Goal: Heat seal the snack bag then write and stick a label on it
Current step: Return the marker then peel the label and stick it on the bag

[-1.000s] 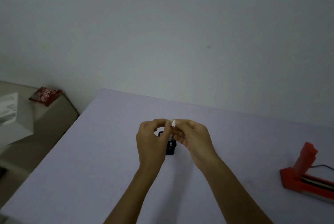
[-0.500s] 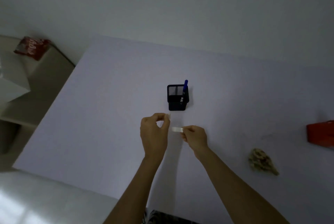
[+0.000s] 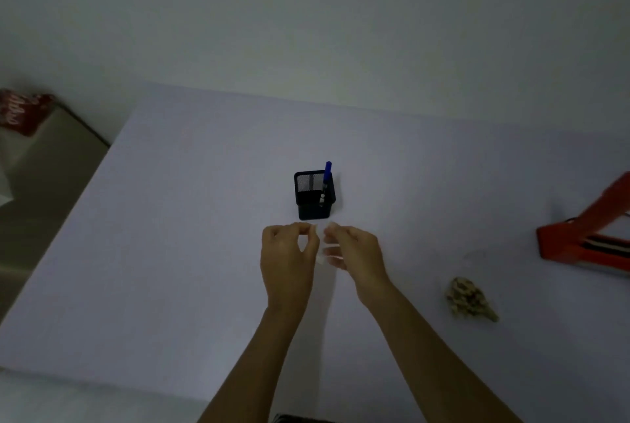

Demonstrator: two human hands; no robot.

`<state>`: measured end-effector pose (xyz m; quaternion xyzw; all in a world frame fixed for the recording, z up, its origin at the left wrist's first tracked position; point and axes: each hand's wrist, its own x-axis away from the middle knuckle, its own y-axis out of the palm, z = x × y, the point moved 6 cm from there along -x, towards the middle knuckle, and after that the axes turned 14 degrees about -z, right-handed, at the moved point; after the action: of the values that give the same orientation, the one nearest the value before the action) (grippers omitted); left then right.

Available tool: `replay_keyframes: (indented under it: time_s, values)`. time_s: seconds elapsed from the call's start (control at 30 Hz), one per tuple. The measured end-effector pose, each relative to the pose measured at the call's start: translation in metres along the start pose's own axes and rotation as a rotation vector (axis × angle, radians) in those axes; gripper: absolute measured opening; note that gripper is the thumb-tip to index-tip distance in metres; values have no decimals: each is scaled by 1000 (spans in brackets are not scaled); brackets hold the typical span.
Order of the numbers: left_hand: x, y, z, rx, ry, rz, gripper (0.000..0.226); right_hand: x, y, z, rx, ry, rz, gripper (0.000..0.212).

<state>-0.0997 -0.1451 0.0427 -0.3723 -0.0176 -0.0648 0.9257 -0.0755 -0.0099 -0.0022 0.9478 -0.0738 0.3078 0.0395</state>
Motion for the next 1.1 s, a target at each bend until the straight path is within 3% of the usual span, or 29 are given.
replay_keyframes:
  time_s: [0.1,0.23,0.37,0.53,0.63,0.73,1.1]
  values:
    - [7,4,28,-6,156,11,10,27,-3,-23,-95,-38,-36,25]
    - [20,24,73,-70,439,11,12,54,-44,-34,-233,-92,69,26]
    - [33,48,99,83,515,-55,17,75,-89,-29,-258,-98,112,21]
    - [24,116,115,277,295,-384,25,91,-161,-12,-171,-42,211,19]
    - [21,161,121,370,200,-600,8,90,-197,4,-129,7,208,18]
    - [24,198,122,393,120,-725,6,82,-231,22,-63,56,182,17]
    - [12,277,103,411,-137,-750,5,21,-297,79,198,130,201,10]
